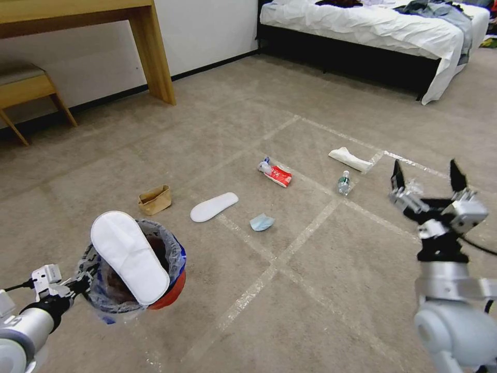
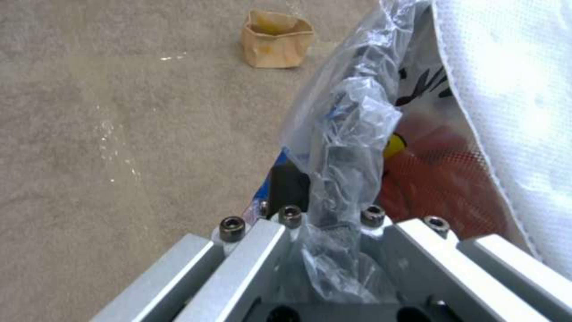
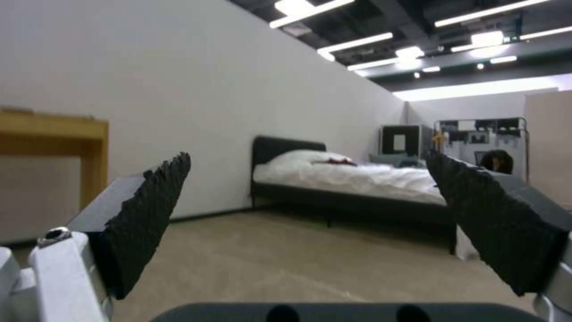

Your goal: Pick up the trash bin and place the garbage on the floor into it.

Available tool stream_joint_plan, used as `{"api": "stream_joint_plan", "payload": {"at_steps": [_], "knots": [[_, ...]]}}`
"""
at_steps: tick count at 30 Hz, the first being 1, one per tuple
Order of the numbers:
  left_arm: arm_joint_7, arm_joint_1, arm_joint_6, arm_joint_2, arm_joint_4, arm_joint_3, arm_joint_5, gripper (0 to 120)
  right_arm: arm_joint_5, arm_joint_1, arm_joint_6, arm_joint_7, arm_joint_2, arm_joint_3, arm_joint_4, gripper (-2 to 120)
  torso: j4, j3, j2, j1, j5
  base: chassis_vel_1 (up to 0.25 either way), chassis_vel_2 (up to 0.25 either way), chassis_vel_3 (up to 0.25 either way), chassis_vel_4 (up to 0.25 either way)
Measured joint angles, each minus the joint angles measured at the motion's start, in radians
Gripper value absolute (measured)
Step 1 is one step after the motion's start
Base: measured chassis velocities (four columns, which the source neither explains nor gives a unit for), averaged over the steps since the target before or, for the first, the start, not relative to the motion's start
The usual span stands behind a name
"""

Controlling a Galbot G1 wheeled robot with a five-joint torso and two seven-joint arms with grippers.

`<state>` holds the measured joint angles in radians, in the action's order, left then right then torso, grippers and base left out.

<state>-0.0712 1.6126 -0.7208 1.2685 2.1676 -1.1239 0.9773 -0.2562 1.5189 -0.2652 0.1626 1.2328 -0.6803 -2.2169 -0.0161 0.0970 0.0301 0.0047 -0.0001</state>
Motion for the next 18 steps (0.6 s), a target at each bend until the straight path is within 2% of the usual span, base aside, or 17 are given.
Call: {"api": "stream_joint_plan", "payload": {"at_steps": [5, 18], "knots": [[0.001, -0.001, 0.000, -0.002, -0.014, -0.005, 0.004, 1, 0.073, -0.014, -0.011, -0.002, 0.018, 0.032, 0.058, 100, 0.0002, 0.000, 0.000, 0.000, 0.0000, 0.000, 0.000, 0.000, 0.000], [0.001, -0.004, 0.000, 0.020, -0.010, 0.009, -0.002, 1, 0.096, -0.013, -0.034, -0.022, 0.027, 0.059, 0.106, 100, 0.0000, 0.000, 0.000, 0.000, 0.0002, 0.000, 0.000, 0.000, 0.000]]}}
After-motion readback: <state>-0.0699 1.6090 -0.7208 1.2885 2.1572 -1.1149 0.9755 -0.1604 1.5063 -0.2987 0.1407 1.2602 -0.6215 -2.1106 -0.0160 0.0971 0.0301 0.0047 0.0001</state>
